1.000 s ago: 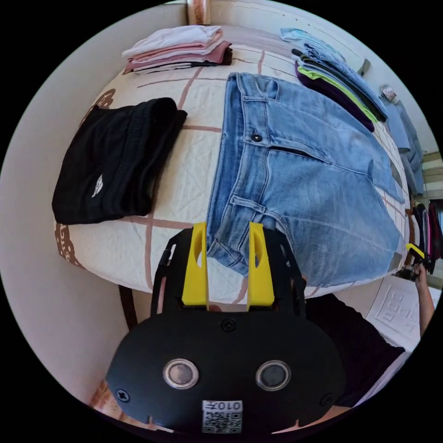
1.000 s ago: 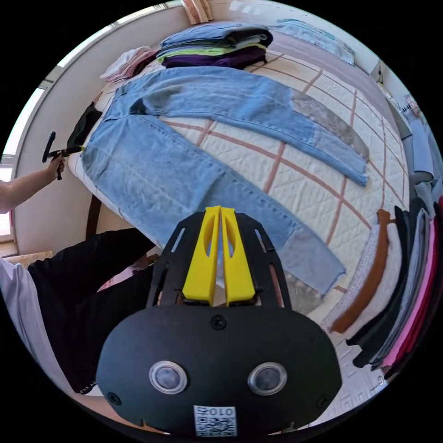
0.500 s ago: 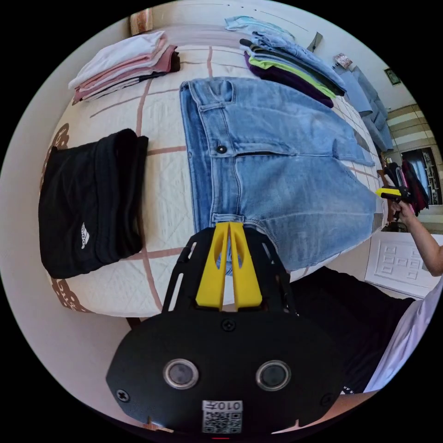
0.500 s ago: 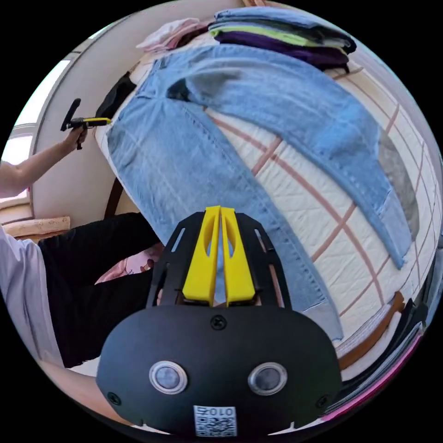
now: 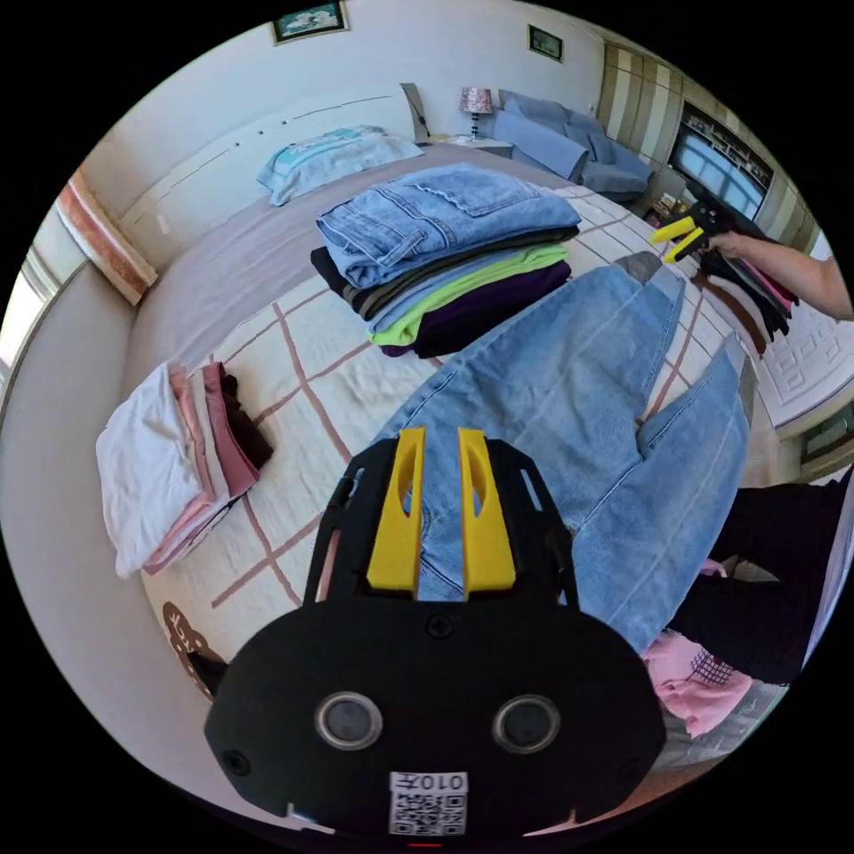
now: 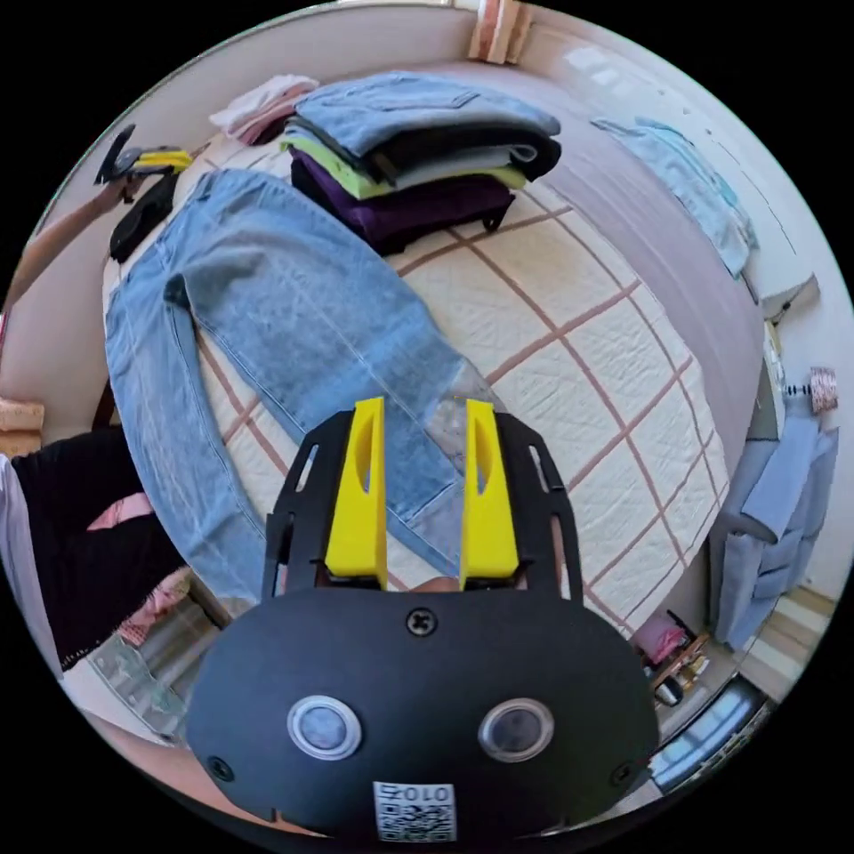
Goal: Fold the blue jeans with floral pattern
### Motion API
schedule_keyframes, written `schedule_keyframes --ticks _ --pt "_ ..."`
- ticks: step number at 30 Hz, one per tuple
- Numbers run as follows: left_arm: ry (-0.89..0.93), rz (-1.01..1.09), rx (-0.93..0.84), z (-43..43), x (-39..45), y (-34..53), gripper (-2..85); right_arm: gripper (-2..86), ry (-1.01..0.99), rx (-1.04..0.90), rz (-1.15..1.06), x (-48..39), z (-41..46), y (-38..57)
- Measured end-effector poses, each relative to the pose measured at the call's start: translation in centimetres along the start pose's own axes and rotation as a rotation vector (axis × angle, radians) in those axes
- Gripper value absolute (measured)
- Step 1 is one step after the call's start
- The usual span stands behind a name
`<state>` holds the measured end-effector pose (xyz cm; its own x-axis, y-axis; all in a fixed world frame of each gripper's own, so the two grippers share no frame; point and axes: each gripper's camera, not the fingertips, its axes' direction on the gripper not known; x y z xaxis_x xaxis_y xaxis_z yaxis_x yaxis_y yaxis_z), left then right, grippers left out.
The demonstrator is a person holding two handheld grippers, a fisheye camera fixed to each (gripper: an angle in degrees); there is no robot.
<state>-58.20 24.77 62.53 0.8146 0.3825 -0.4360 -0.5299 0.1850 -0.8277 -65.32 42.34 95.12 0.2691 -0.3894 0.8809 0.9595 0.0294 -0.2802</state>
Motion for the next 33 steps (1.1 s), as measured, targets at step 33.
schedule_keyframes --ticks 33 --pt "0.207 0.267 -0.684 15.3 0.7 -17.8 9.0 3.7 0.005 -0.403 -0.254 1.7 8.5 -9.1"
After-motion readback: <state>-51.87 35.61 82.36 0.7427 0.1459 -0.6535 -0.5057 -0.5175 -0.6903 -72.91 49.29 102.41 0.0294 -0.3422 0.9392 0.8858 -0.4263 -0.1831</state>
